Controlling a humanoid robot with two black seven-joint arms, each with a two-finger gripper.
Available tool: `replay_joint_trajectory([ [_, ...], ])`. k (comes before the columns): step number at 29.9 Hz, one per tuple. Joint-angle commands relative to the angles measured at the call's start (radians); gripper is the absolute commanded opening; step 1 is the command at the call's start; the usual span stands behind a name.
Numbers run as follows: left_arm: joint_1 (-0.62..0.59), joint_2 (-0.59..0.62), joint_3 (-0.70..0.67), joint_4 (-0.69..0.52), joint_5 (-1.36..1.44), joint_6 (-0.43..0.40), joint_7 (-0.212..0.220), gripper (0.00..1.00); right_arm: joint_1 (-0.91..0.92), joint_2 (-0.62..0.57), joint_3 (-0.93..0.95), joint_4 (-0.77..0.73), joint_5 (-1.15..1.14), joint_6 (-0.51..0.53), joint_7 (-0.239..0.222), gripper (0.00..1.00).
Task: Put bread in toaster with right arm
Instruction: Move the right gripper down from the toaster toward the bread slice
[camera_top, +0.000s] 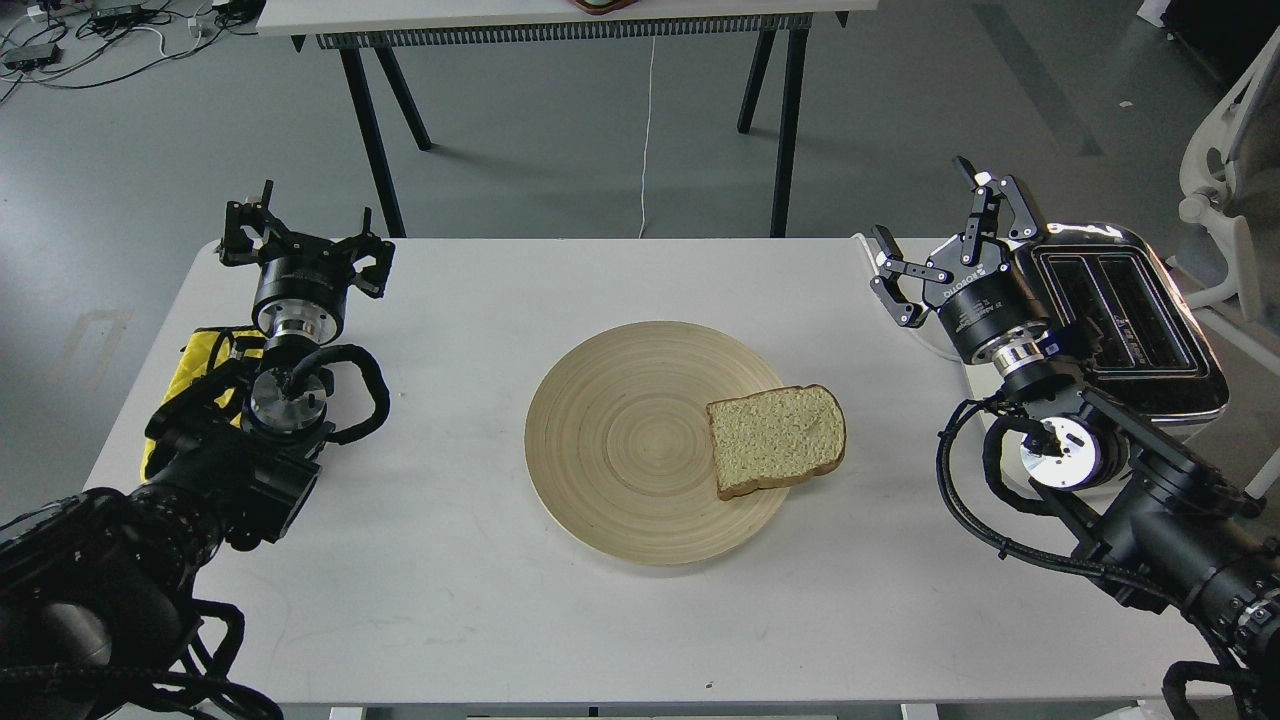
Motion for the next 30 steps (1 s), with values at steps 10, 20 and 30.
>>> replay_joint_trajectory([
  [10, 0.0, 0.0, 0.0, 0.0, 0.0, 0.0, 0.0, 1.0, 0.009, -0.005, -0.053, 0.107, -0.074, -0.143, 0.0, 1.0],
  [20, 0.0, 0.0, 0.0, 0.0, 0.0, 0.0, 0.0, 1.0, 0.03, -0.132, -0.329, 0.35, -0.672, -0.871, -0.044, 1.0],
  [30, 0.0, 0.0, 0.0, 0.001, 0.0, 0.0, 0.0, 1.0, -0.083, -0.235, -0.511, 0.353, -0.74, -0.949, -0.067, 1.0],
])
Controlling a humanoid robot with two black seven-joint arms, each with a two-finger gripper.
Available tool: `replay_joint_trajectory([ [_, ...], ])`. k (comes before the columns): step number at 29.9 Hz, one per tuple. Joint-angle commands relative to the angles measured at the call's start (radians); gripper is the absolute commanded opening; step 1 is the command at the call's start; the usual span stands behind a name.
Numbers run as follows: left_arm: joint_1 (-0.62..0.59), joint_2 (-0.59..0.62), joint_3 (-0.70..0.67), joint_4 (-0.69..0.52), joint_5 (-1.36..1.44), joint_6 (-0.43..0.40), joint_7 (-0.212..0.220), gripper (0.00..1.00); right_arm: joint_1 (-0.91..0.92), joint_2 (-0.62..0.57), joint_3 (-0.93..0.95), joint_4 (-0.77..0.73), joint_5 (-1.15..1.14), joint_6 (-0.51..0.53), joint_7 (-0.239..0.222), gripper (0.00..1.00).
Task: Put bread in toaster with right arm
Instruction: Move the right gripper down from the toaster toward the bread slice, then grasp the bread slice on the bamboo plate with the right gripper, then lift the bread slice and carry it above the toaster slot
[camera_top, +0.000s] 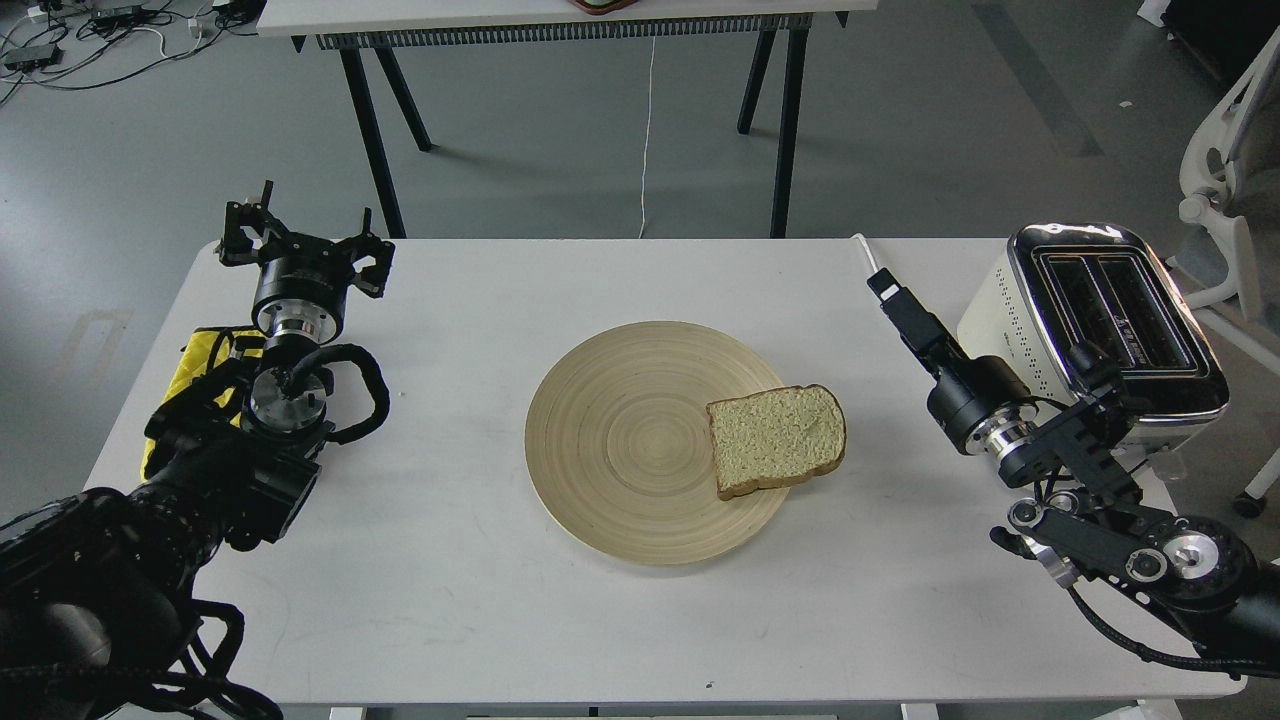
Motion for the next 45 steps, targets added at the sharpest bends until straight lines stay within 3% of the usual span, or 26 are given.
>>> replay_joint_trajectory([
  [1, 0.0, 0.0, 0.0, 0.0, 0.0, 0.0, 0.0, 1.0, -0.063, 0.003, -0.017, -0.004, 0.0, -0.001, 0.004, 1.0],
  [11, 0.0, 0.0, 0.0, 0.0, 0.0, 0.0, 0.0, 1.0, -0.135, 0.179, -0.021, -0.07, -0.01, -0.001, 0.001, 0.97],
  [13, 0.0, 0.0, 0.0, 0.0, 0.0, 0.0, 0.0, 1.0, -0.138, 0.191, -0.021, -0.07, -0.012, -0.001, 0.001, 0.92],
  [16, 0.0, 0.0, 0.0, 0.0, 0.0, 0.0, 0.0, 1.0, -0.143, 0.191, -0.021, -0.071, -0.012, -0.001, -0.002, 0.62],
  [19, 0.0, 0.0, 0.0, 0.0, 0.0, 0.0, 0.0, 1.0, -0.141, 0.193, -0.02, -0.076, -0.004, -0.001, 0.001, 0.48],
  [25, 0.0, 0.0, 0.0, 0.0, 0.0, 0.0, 0.0, 1.0, -0.143, 0.193, -0.02, -0.076, -0.006, -0.001, 0.001, 0.02],
  [31, 0.0, 0.0, 0.0, 0.0, 0.0, 0.0, -0.002, 1.0, -0.141, 0.182, -0.011, -0.049, -0.001, -0.001, 0.008, 0.0],
  [36, 0.0, 0.0, 0.0, 0.0, 0.0, 0.0, 0.0, 1.0, -0.13, 0.116, 0.07, 0.069, 0.0, -0.001, 0.008, 0.0],
  [40, 0.0, 0.0, 0.0, 0.0, 0.0, 0.0, 0.0, 1.0, -0.126, -0.02, 0.231, 0.218, 0.0, -0.001, 0.0, 0.0],
  [45, 0.0, 0.0, 0.0, 0.0, 0.0, 0.0, 0.0, 1.0, -0.103, -0.333, 0.328, 0.34, 0.003, -0.001, -0.014, 0.0],
])
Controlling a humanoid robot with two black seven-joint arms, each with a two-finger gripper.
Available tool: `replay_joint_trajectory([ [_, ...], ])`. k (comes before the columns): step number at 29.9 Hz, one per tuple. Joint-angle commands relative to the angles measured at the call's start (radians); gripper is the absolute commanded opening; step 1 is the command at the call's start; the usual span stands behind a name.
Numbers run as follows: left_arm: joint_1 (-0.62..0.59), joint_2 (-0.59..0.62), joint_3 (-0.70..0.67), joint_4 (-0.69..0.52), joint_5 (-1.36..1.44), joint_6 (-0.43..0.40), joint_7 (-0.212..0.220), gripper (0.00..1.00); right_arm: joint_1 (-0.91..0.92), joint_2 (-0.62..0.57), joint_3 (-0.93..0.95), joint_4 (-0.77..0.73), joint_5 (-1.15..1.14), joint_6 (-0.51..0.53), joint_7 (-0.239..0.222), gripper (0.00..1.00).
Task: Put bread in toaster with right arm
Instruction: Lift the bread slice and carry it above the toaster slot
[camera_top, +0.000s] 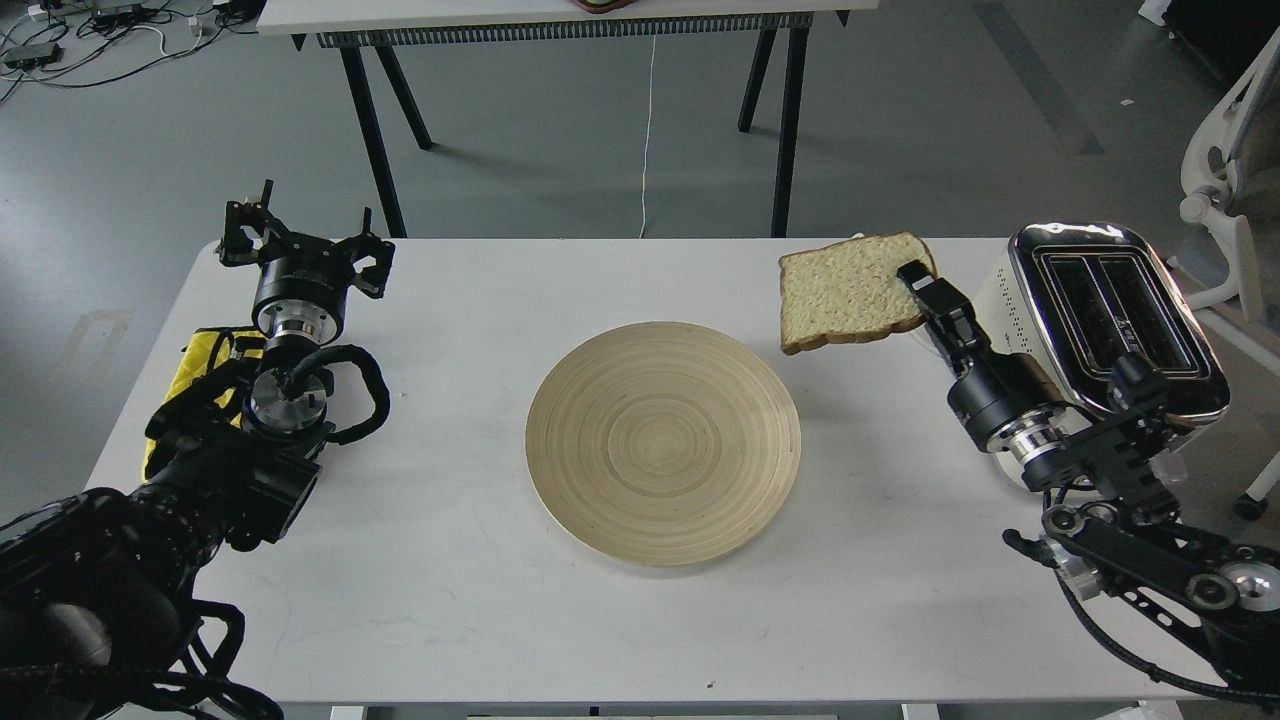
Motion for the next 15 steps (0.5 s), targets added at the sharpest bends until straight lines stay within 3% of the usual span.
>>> replay_joint_trajectory([
  [1, 0.0, 0.0, 0.0, 0.001, 0.0, 0.0, 0.0, 1.0, 0.022, -0.235, 0.038, 0.065, 0.001, 0.0, -0.003, 0.0],
  [9, 0.0, 0.0, 0.0, 0.0, 0.0, 0.0, 0.0, 1.0, 0.019, -0.596, -0.025, 0.051, -0.014, 0.0, 0.066, 0.0],
  [15, 0.0, 0.0, 0.0, 0.0, 0.0, 0.0, 0.0, 1.0, 0.019, -0.648, -0.144, 0.014, -0.025, 0.0, 0.079, 0.0],
])
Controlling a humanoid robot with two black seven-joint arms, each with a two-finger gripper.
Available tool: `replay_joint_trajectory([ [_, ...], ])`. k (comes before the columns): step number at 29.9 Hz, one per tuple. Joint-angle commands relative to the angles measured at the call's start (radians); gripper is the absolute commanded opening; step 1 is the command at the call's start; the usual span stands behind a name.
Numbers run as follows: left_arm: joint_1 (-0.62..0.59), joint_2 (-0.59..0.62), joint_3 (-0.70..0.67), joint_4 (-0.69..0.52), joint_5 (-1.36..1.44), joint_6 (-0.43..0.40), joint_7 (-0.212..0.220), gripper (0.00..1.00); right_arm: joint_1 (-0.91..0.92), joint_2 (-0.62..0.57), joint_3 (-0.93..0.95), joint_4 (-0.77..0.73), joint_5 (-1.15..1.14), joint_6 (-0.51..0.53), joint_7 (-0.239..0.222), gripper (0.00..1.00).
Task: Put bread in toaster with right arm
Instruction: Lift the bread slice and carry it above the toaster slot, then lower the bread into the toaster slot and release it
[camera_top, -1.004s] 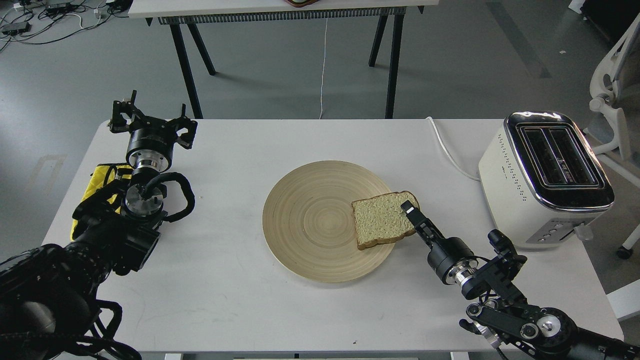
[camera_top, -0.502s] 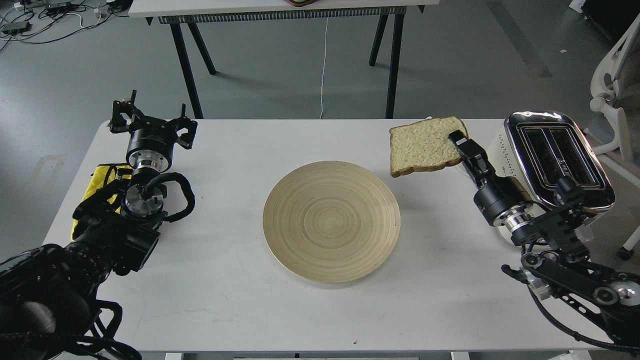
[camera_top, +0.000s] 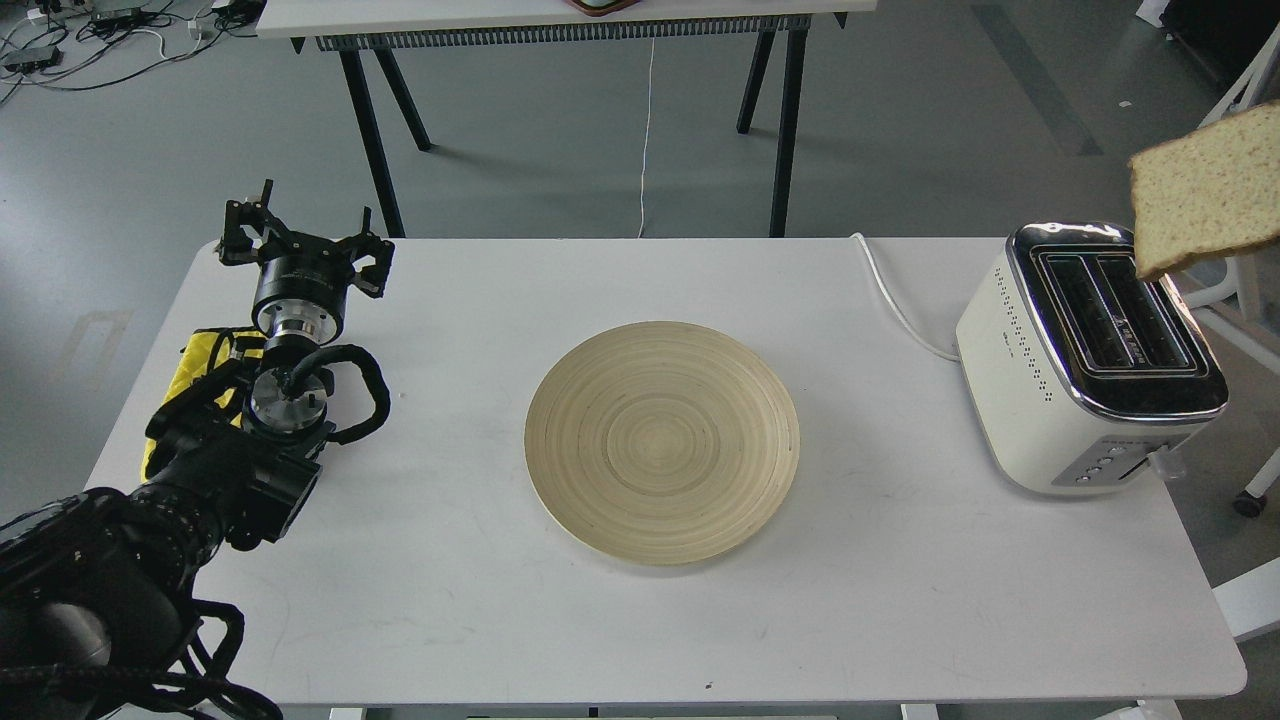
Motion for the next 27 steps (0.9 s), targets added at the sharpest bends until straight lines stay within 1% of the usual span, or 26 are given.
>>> replay_joint_trajectory([
  [1, 0.0, 0.0, 0.0, 0.0, 0.0, 0.0, 0.0, 1.0, -0.002, -0.006, -0.056, -0.028, -0.014, 0.0, 0.002, 0.0],
  [5, 0.0, 0.0, 0.0, 0.0, 0.0, 0.0, 0.0, 1.0, 0.001, 0.045, -0.093, -0.071, -0.036, 0.0, 0.002, 0.0],
  [12, 0.0, 0.0, 0.0, 0.0, 0.0, 0.0, 0.0, 1.0, 0.001, 0.132, -0.096, -0.122, -0.077, 0.0, 0.002, 0.0],
  [17, 0.0, 0.0, 0.0, 0.0, 0.0, 0.0, 0.0, 1.0, 0.002, 0.165, -0.101, -0.137, -0.084, 0.0, 0.002, 0.0],
  [27, 0.0, 0.0, 0.0, 0.0, 0.0, 0.0, 0.0, 1.0, 0.013, 0.279, -0.102, -0.275, -0.111, 0.018, 0.002, 0.0],
])
